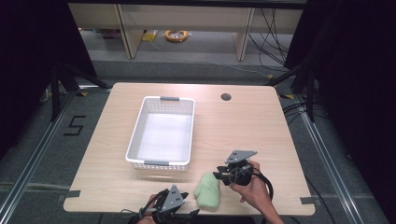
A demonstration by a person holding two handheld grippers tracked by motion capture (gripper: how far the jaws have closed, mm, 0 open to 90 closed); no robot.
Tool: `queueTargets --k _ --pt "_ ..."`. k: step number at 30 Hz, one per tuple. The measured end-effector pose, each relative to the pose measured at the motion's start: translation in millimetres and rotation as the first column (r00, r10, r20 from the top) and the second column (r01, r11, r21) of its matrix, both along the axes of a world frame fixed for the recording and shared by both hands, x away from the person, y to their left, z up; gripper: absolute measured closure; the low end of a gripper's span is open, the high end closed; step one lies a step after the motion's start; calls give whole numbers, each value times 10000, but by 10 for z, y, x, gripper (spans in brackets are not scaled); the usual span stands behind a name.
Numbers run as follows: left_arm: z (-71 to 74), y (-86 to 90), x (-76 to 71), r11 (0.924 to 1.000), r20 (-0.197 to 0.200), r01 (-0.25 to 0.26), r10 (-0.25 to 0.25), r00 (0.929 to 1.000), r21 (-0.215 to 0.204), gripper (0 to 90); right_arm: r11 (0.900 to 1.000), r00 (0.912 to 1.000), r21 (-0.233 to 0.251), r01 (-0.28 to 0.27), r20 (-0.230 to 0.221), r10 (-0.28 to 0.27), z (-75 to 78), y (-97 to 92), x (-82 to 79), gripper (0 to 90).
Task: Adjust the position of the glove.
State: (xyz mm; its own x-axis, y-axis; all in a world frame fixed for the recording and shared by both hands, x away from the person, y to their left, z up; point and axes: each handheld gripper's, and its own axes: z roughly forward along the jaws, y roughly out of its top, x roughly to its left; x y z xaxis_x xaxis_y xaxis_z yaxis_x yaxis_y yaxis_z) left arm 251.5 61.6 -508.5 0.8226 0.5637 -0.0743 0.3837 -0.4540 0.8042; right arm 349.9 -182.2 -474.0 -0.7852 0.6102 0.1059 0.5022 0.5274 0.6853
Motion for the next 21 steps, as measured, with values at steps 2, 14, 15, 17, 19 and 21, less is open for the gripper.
queueTargets --k 2,14,15,17,19,21 --pt "-1 -20 21 9988 206 183 -192 9996 451 347 9997 9997 -139 -213 -116 211 -29 31 29 717" --pt "-66 -226 122 9946 461 317 -364 9983 990 447 9987 9973 -332 -387 -641 365 -195 88 132 714" --pt "-75 -228 136 9944 377 285 -325 9988 1018 461 9992 9975 -243 -332 -631 316 -205 96 129 715" --pt "-86 -238 142 9939 472 357 -408 9980 1047 518 9985 9966 -361 -405 -729 378 -202 89 131 715" --pt "-74 -224 156 9926 514 396 -458 9976 1147 647 9987 9949 -429 -258 -985 215 -205 86 126 720" --pt "-36 -194 180 9923 489 434 -494 9976 1157 692 9984 9942 -259 -494 -967 467 -219 80 126 773"
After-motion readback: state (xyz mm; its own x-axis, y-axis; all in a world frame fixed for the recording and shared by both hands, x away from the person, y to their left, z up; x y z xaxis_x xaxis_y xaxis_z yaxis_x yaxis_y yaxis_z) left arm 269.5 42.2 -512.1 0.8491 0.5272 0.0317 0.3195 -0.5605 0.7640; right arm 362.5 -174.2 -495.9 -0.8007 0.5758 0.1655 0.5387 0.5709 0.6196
